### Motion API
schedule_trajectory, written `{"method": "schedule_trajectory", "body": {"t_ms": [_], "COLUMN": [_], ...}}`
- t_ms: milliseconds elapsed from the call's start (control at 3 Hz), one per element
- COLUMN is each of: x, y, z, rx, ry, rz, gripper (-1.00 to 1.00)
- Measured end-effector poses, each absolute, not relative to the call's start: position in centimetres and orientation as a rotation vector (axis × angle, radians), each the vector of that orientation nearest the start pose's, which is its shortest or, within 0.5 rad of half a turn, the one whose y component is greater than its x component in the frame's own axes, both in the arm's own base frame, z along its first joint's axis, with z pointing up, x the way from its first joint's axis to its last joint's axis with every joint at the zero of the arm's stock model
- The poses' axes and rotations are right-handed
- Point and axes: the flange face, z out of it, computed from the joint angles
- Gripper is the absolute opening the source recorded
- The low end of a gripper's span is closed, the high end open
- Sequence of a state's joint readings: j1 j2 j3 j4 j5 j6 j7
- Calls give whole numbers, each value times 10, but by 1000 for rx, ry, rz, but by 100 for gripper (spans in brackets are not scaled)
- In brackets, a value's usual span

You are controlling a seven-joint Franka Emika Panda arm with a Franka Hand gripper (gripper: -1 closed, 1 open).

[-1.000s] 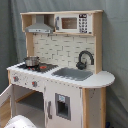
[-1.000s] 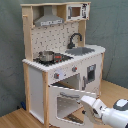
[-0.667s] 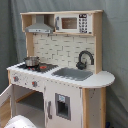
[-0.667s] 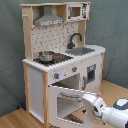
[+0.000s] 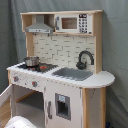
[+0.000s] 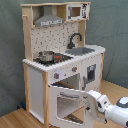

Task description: Play with the kitchen

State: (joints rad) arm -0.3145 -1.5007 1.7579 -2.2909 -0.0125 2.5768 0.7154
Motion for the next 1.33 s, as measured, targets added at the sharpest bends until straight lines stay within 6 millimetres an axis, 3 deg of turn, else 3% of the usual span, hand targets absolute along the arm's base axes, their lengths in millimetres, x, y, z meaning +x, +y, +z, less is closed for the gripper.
{"method": "schedule_trajectory", "body": {"t_ms": [667, 1000, 1333], "x": [114, 147, 181], "y": [472, 434, 429], "z": [240, 237, 237], "rx": [1757, 1770, 1789], "ry": [750, 595, 569], "rz": [1513, 1469, 1448], "gripper": [100, 100, 100]}}
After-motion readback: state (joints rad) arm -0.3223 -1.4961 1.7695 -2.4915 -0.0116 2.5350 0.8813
